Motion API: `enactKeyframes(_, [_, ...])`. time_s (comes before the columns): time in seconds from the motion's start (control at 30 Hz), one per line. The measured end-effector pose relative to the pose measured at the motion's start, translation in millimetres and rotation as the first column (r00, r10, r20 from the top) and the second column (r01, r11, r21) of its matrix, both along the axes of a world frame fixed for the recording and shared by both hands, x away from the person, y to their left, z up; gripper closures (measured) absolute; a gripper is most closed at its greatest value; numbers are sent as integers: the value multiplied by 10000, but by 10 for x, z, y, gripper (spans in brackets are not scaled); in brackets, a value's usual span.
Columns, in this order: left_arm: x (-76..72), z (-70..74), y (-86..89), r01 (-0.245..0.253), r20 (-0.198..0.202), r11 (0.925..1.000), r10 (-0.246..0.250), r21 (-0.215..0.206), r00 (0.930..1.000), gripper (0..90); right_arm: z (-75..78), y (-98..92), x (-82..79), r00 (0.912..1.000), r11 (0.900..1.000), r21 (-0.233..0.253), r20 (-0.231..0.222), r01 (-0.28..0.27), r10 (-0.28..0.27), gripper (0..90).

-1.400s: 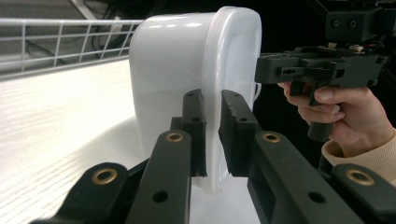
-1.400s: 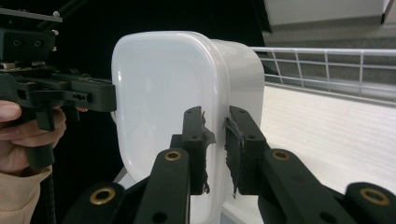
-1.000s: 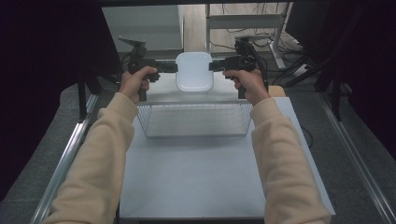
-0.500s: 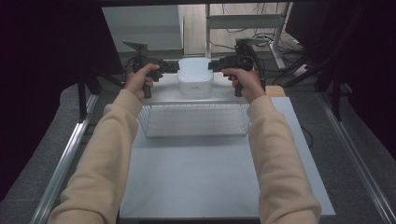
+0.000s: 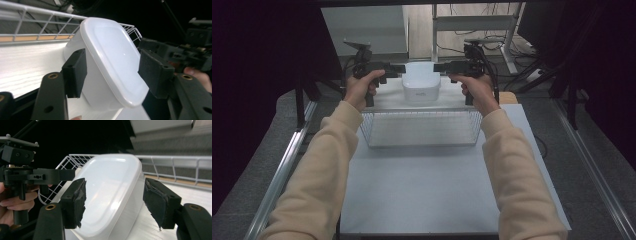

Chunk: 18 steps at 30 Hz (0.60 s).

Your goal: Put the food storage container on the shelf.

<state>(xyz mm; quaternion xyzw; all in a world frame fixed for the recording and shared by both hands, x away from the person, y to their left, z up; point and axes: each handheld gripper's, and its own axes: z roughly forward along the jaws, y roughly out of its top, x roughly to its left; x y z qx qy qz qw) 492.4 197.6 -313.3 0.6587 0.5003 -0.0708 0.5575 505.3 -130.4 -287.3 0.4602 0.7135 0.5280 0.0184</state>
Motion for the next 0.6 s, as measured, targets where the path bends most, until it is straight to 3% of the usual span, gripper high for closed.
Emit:
enactKeyframes(0.1, [-100, 57, 18, 54, 528, 9991, -77, 432, 9986, 360, 15, -33, -74, 9994, 9998, -81, 301, -176, 178, 338])
enactKeyframes(0.23, [-205, 108, 9, 75, 931, 9972, -145, 750, 9955, 343, -22, -84, -149, 9982, 9988, -301, 441, -386, 399, 331])
enactKeyframes(0.47, [-386, 175, -50, 104, 1412, 9897, -307, 1425, 9895, 310, -58, -215, -224, 9963, 9980, -391, 687, -498, 524, 330])
enactKeyframes(0.6, [-452, 209, -81, 39, 1663, 9874, -306, 1585, 9856, 302, -57, -270, -277, 9949, 9974, -443, 813, -560, 595, 330])
